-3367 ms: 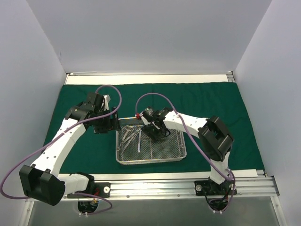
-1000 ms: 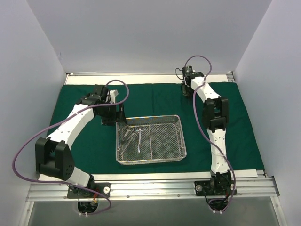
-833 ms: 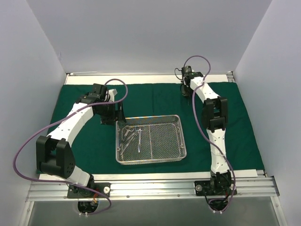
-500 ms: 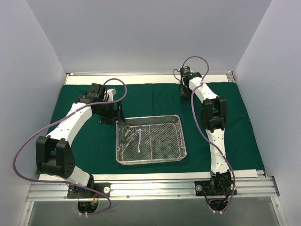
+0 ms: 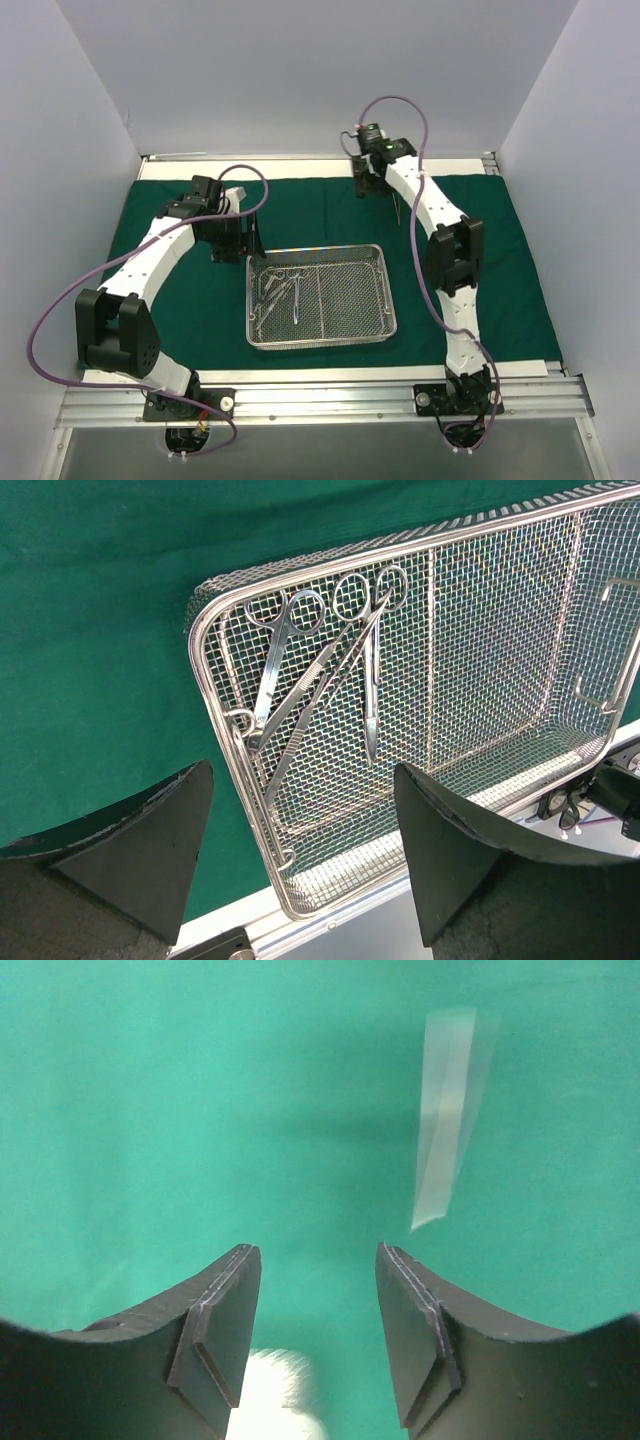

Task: Open and lay out the surgical kit
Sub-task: Place the medical item in the surgical kit, then pick up the medical item from the container.

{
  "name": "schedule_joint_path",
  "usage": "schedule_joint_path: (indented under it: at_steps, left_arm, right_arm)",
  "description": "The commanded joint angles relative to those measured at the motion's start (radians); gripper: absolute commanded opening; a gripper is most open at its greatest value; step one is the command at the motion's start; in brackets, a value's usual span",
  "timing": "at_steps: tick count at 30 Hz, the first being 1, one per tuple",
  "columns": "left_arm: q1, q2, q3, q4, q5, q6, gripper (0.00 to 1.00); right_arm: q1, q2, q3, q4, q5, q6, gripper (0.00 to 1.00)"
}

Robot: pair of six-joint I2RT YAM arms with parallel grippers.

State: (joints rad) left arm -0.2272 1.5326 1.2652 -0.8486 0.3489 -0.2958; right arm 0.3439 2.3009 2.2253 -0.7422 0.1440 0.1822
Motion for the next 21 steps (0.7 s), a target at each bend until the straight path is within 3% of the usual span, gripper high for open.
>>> schedule_joint_path:
  at_steps: [1, 9, 13, 21]
  left_arm:
    - [0.008, -0.049, 0.026, 0.005, 0.007, -0.015, 0.82]
    - [0.008, -0.129, -0.024, -0.027, -0.025, -0.06, 0.77]
    - [0.008, -0.186, -0.05, -0.063, -0.112, -0.109, 0.7]
    - [0.012, -0.273, -0.075, -0.164, -0.289, -0.158, 0.68]
  right_arm:
    - [0.18, -0.246, -0.183, -0.024, -0.173, 0.025, 0.48]
    - [0.412, -0.463, -0.504, 0.214, -0.259, 0.186, 0.43]
    - [0.478, -0.428, -0.518, 0.21, -0.262, 0.241, 0.43]
    - [0.504, -0.35, -0.549, 0.268, -0.27, 0.398, 0.36]
